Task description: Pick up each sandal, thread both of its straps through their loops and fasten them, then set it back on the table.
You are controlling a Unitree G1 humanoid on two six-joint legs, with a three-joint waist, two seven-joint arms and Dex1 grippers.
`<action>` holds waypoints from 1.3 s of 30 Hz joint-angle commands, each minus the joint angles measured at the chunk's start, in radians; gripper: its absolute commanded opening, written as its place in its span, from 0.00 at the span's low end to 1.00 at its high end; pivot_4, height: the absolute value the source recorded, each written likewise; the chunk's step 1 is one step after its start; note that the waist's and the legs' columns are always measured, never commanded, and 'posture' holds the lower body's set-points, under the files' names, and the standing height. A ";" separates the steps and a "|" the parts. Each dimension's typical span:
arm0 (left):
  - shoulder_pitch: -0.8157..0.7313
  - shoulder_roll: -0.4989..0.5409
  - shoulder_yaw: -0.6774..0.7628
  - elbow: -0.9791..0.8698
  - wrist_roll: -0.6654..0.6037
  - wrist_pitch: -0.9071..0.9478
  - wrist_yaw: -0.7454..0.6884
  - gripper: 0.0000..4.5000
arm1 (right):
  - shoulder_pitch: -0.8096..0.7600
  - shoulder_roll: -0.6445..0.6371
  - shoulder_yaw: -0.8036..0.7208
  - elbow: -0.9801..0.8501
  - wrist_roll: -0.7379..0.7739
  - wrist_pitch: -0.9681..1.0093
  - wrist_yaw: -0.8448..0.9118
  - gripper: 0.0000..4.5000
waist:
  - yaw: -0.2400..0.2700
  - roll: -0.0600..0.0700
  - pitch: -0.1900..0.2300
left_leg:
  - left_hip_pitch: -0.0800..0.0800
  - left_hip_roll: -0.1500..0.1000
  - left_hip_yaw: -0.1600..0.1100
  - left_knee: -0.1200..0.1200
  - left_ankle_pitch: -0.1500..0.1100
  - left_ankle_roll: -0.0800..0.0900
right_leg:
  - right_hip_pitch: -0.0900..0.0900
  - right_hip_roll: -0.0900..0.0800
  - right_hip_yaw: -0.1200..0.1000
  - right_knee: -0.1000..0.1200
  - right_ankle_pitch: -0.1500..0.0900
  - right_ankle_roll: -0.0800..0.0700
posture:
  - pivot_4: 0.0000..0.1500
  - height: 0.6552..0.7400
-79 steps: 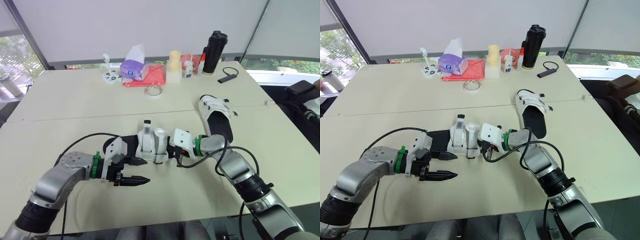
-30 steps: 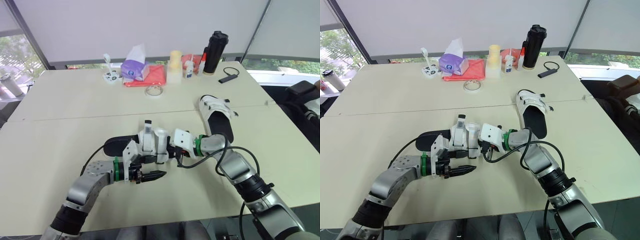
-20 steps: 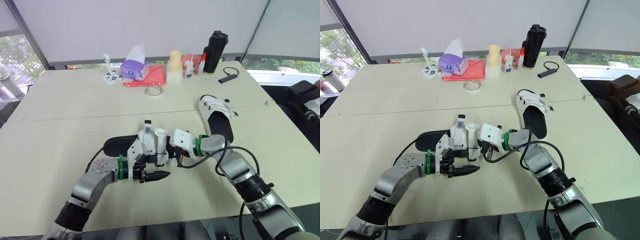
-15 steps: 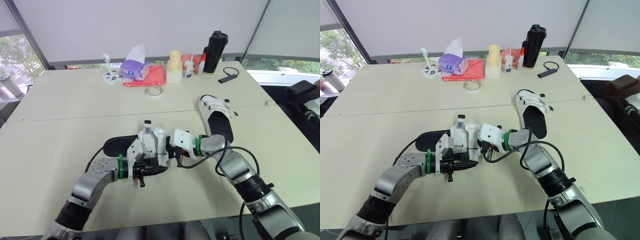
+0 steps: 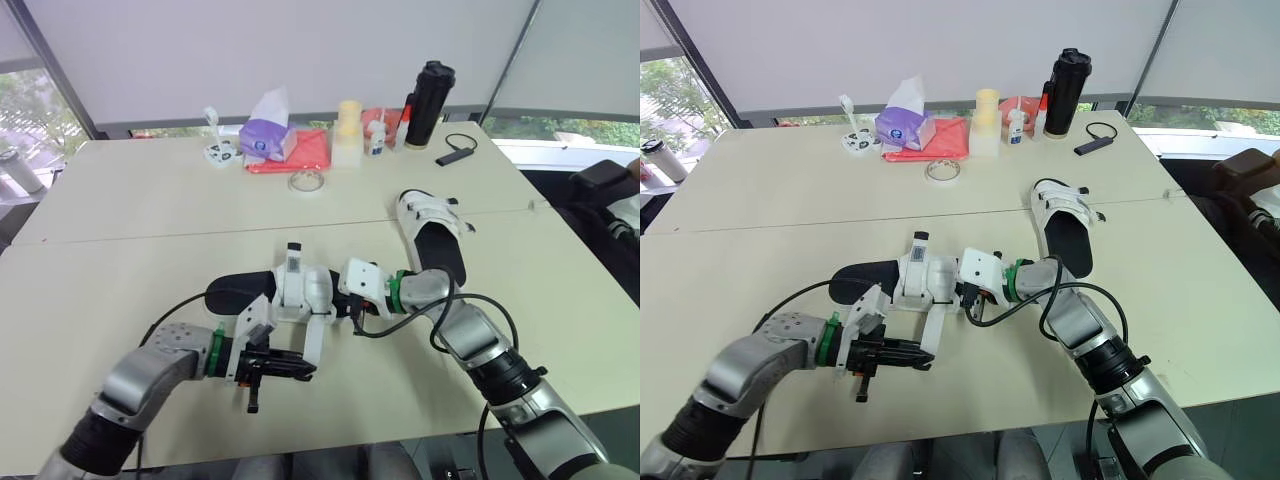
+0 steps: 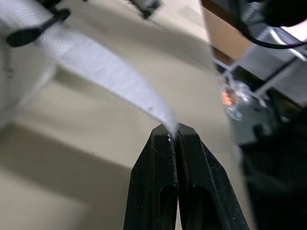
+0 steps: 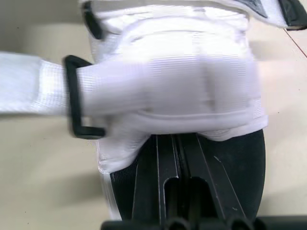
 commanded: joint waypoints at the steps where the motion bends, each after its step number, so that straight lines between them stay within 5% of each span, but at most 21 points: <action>1: -0.001 0.034 0.028 -0.112 -0.123 0.068 -0.057 0.01 | 0.037 -0.015 0.043 0.042 -0.030 0.027 0.008 0.00 | -0.003 0.000 0.000 | 0.000 0.000 0.000 0.000 0.000 0.000 | 0.000 0.000 0.000 -0.001 0.000 0.000 | 1.00 1.00; 16: -0.206 -0.037 0.182 -0.045 -0.316 0.199 0.071 0.01 | 0.035 -0.011 0.045 0.045 -0.034 0.023 0.006 0.00 | -0.010 -0.001 0.001 | -0.002 -0.001 0.000 0.000 -0.003 0.002 | 0.000 0.003 0.000 -0.005 -0.001 0.001 | 1.00 1.00; 26: -0.313 -0.108 0.198 0.128 -0.254 0.202 0.189 0.01 | 0.040 -0.016 0.045 0.036 -0.031 0.029 0.001 0.00 | -0.014 -0.001 0.001 | -0.002 -0.002 0.000 0.002 -0.003 0.002 | 0.000 0.004 -0.001 -0.003 0.000 0.001 | 1.00 1.00; 39: -0.328 -0.266 0.236 0.279 -0.324 0.359 0.345 0.01 | 0.039 -0.020 0.044 0.038 -0.032 0.029 -0.002 0.00 | -0.008 -0.001 0.000 | 0.000 -0.002 0.000 0.003 -0.002 0.002 | 0.002 0.004 -0.001 -0.001 0.000 0.002 | 1.00 1.00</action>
